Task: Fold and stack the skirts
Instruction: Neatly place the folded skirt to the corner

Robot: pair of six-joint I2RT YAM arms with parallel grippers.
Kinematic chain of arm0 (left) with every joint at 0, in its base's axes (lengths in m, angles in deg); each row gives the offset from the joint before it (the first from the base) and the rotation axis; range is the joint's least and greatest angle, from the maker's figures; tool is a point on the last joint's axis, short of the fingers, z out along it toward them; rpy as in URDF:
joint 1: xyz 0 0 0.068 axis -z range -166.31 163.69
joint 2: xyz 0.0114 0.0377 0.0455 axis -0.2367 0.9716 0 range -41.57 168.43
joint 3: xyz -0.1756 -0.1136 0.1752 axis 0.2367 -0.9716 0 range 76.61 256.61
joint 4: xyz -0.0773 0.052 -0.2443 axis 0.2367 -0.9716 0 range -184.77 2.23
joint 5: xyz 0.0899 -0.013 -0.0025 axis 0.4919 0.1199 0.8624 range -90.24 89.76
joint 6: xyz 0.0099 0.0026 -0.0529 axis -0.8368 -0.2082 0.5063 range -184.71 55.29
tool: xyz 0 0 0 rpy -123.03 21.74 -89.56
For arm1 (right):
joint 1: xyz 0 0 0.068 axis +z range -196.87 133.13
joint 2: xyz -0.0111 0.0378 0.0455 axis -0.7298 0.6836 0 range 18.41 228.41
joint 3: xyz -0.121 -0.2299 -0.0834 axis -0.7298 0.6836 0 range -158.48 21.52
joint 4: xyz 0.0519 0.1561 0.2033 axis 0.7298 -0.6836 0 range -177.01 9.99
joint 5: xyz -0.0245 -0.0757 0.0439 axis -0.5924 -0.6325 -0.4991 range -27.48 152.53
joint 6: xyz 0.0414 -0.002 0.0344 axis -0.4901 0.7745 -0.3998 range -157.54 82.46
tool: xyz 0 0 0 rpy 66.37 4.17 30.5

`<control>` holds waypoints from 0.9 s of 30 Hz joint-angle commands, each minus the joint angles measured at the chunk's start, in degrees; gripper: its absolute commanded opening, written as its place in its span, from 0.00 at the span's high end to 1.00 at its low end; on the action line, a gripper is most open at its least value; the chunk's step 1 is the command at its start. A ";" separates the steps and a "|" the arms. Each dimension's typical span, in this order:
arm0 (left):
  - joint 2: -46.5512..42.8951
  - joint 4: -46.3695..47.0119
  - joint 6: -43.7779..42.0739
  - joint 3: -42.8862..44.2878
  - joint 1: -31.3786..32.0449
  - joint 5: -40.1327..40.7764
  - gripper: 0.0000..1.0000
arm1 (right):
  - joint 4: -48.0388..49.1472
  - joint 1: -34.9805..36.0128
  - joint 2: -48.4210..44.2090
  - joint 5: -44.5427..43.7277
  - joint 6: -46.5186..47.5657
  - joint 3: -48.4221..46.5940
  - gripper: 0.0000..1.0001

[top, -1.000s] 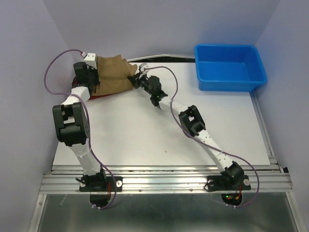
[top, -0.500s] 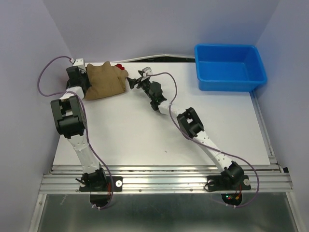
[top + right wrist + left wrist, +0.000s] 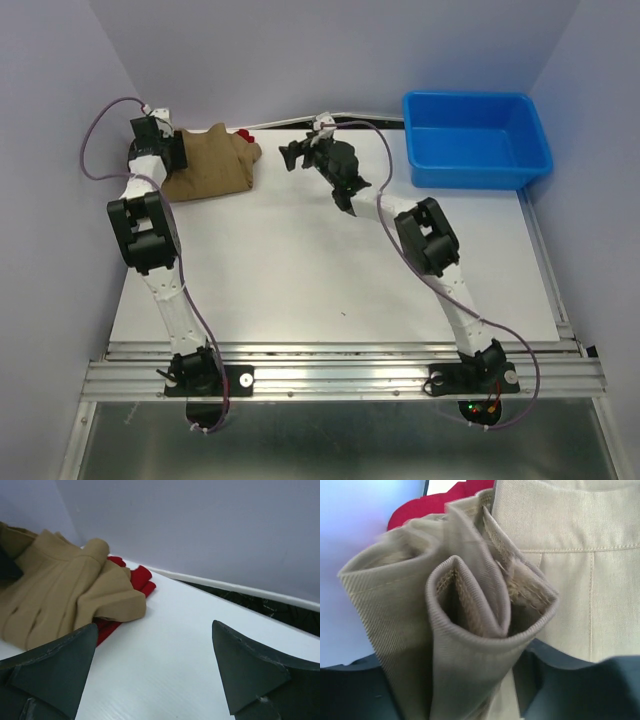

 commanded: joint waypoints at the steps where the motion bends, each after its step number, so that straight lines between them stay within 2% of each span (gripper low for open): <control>1: -2.18 -9.04 -2.72 7.42 -0.47 1.03 0.18 | -5.79 -0.69 -13.39 5.03 -0.42 6.55 0.00; 3: -3.15 -13.94 -3.94 11.62 -0.47 2.79 0.16 | -12.96 -1.74 -16.84 6.18 -0.25 10.42 0.00; 4: -3.50 -15.80 -4.82 13.13 -0.29 3.49 0.03 | -15.71 -1.74 -18.50 7.93 -0.34 11.22 0.00; 5: -3.76 -17.30 -5.79 14.45 -0.29 4.46 0.01 | -18.52 -2.44 -20.09 8.47 -0.42 12.01 0.00; 9: -6.22 -25.82 -10.62 19.64 -0.03 11.93 0.01 | -31.45 -4.99 -29.14 13.21 -0.78 15.96 0.00; 14: -11.93 -28.74 -17.21 18.25 -0.20 19.57 0.02 | -50.69 -9.20 -35.03 18.84 1.33 17.46 0.00; 18: -19.48 -28.38 -19.86 11.58 -0.55 14.77 0.02 | -58.18 -11.84 -40.48 21.48 2.56 22.37 0.00; 22: -26.51 -29.44 -16.97 9.45 -0.47 8.78 0.01 | -60.56 -13.43 -47.51 22.89 2.83 31.42 0.00; 24: -28.10 -30.06 -13.98 8.49 -0.29 5.53 0.02 | -60.48 -14.74 -51.91 23.15 2.74 37.31 0.00; 27: -26.54 -31.19 -14.05 8.66 0.94 2.71 0.02 | -60.48 -15.36 -56.66 23.15 2.21 43.56 0.00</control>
